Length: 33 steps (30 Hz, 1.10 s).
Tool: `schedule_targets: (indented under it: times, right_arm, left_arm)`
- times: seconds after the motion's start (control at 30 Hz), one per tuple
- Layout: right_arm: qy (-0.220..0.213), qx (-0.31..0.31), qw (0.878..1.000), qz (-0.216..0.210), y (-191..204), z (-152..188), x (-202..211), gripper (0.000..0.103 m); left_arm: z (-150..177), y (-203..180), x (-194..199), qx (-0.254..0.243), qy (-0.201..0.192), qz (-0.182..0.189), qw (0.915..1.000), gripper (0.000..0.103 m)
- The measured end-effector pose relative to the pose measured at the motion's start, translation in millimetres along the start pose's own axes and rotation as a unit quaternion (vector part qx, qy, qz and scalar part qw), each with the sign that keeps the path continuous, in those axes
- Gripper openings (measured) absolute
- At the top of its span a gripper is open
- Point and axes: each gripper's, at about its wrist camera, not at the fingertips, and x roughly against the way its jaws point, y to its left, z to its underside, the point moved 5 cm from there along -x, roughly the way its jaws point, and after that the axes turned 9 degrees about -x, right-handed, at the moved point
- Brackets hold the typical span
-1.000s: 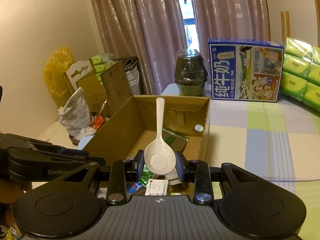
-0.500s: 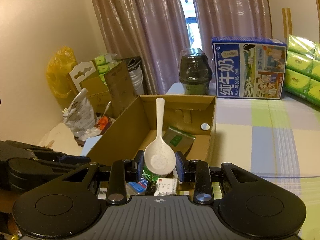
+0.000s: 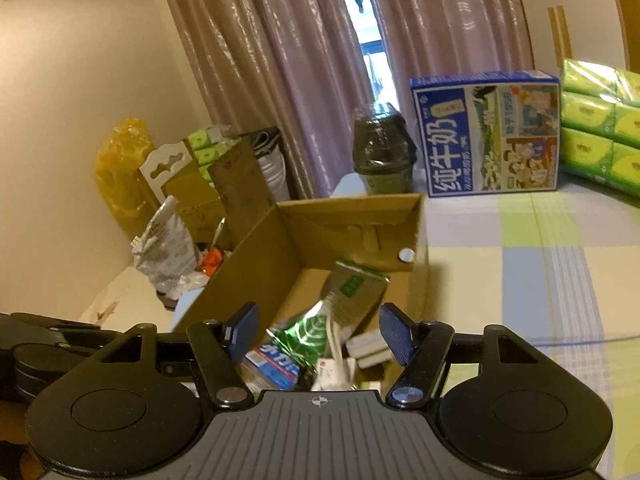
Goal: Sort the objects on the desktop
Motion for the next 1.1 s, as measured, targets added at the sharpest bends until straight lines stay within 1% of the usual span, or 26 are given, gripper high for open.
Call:
schedule_targets:
  times: [0.07, 0.13, 0.2, 0.23, 0.3, 0.43, 0.5, 0.6, 0.77, 0.87, 1.03, 1.1]
  right_arm:
    - [0.000, -0.004, 1.000, 0.005, -5, 2, 7, 0.066]
    - [-0.001, -0.007, 1.000, 0.010, -9, 5, 15, 0.069]
    - [0.000, -0.008, 1.000, 0.013, -14, 7, 25, 0.074]
    - [0.000, -0.009, 1.000, 0.016, -15, 9, 29, 0.075]
    - [0.001, -0.010, 1.000, 0.019, -17, 14, 41, 0.080]
    - [0.009, -0.001, 1.000, 0.018, -15, 28, 61, 0.087]
    - [0.012, 0.003, 1.000, 0.017, -11, 36, 70, 0.091]
    - [0.013, 0.007, 1.000, 0.016, -4, 44, 82, 0.094]
    - [0.008, 0.015, 1.000, 0.016, 9, 51, 101, 0.101]
    - [0.009, 0.016, 1.000, 0.016, 18, 54, 110, 0.101]
    - [0.012, 0.025, 0.999, 0.029, 31, 62, 123, 0.101]
    - [0.016, 0.024, 0.999, 0.036, 33, 67, 128, 0.101]
  left_arm:
    - [3, -1, 4, 0.005, -0.001, 0.002, 1.0000, 0.032]
    - [7, -3, 9, 0.008, -0.002, 0.002, 1.0000, 0.036]
    - [12, -5, 15, 0.008, -0.003, 0.001, 1.0000, 0.045]
    - [13, -6, 18, 0.009, -0.005, 0.000, 1.0000, 0.047]
    - [18, -7, 25, 0.015, -0.008, -0.002, 0.9999, 0.058]
    - [25, -11, 41, 0.025, -0.018, -0.004, 0.9995, 0.070]
    - [28, -14, 48, 0.027, -0.023, -0.006, 0.9993, 0.079]
    - [35, -18, 61, 0.027, -0.030, -0.010, 0.9992, 0.086]
    - [46, -22, 83, 0.021, -0.042, -0.020, 0.9987, 0.096]
    - [53, -25, 97, 0.018, -0.047, -0.026, 0.9984, 0.101]
    - [64, -28, 115, 0.020, -0.050, -0.029, 0.9981, 0.102]
    - [68, -29, 122, 0.019, -0.050, -0.039, 0.9978, 0.102]
